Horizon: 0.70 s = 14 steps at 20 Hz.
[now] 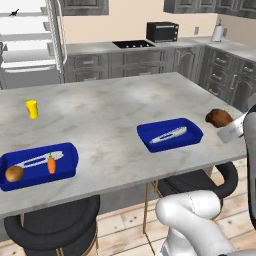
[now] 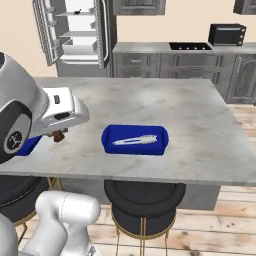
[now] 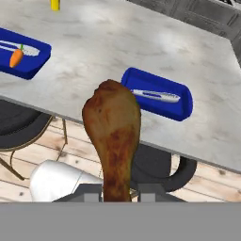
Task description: Gather the carrot and potato from the fridge and place them on a tray on the dining counter. Then gather the fish and chicken drumstick from the fridge and place them on the other tray.
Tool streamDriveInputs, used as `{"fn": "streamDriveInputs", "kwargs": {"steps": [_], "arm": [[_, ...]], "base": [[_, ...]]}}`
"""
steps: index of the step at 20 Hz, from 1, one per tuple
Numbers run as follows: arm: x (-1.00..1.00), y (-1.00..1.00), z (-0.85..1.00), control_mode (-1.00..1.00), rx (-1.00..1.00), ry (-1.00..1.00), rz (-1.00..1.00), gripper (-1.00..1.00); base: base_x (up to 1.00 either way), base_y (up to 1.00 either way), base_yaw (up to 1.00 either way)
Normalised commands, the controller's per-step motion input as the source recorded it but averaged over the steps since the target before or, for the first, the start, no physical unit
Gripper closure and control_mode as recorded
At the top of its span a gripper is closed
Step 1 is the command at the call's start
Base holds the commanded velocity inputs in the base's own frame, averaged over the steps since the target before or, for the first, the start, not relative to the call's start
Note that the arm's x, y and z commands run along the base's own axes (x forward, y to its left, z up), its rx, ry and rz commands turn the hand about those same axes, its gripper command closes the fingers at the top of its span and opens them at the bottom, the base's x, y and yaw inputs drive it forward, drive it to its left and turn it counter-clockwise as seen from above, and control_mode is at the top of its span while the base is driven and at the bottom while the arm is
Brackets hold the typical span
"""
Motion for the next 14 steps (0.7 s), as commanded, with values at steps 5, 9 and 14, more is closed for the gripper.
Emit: {"fn": "streamDriveInputs", "kwargs": {"steps": [5, 9, 14], "arm": [[0.77, 0.00, -0.45, -1.00, 0.00, 0.15, 0.07, 1.00], [0.65, -0.04, -0.60, -1.00, 0.00, -0.01, 0.06, 1.00], [0.70, -0.21, -0.48, -1.00, -0.03, -0.01, 0.02, 1.00]], "base": [[0.00, 0.00, 0.00], [0.00, 0.00, 0.00], [0.00, 0.00, 0.00]]}}
